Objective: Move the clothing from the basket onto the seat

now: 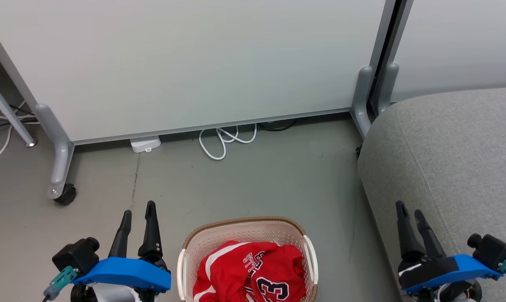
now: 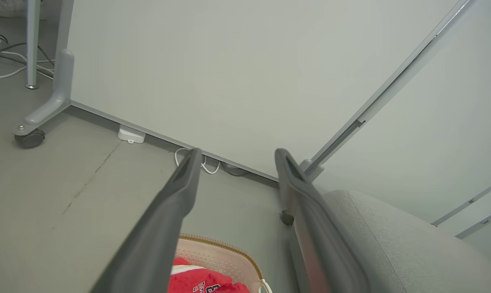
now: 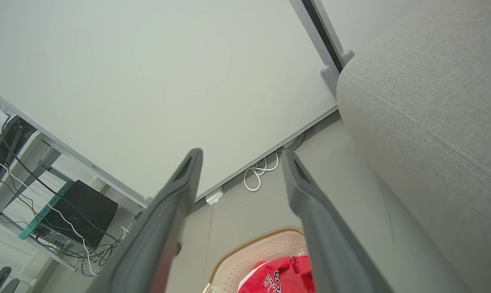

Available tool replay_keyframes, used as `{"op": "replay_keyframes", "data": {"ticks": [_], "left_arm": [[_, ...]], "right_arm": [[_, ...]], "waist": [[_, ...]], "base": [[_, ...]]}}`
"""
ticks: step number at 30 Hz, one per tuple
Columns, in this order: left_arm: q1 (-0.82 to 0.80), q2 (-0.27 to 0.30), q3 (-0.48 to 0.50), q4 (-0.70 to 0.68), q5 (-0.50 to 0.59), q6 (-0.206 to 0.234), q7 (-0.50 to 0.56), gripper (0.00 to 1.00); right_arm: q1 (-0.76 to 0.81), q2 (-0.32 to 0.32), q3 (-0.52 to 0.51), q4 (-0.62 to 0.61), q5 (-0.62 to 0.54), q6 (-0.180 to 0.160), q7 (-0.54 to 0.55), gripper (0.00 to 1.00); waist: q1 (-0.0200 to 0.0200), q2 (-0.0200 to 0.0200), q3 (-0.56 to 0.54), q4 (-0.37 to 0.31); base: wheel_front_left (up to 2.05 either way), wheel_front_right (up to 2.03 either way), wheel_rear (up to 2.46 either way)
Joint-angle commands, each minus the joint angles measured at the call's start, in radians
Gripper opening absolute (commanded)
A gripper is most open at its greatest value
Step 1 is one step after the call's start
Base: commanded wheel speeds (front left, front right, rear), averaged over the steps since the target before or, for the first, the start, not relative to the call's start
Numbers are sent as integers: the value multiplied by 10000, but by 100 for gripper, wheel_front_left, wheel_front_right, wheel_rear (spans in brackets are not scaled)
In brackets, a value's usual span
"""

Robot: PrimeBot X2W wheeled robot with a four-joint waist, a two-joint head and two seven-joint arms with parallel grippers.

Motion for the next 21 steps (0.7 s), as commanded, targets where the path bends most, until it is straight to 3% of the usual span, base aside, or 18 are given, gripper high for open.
{"op": "replay_keyframes", "data": {"ticks": [1,21], "left_arm": [[-260,75,-60,1,362,25,-121,100],[-418,82,-242,758,1668,91,-602,100]], "right_arm": [[-253,-89,35,-50,-366,17,-125,100],[-320,-106,100,219,-2197,20,-601,100]], "waist": [[0,0,-8,0],[0,0,-40,44]], "base": [[0,0,0],[0,0,0]]}}
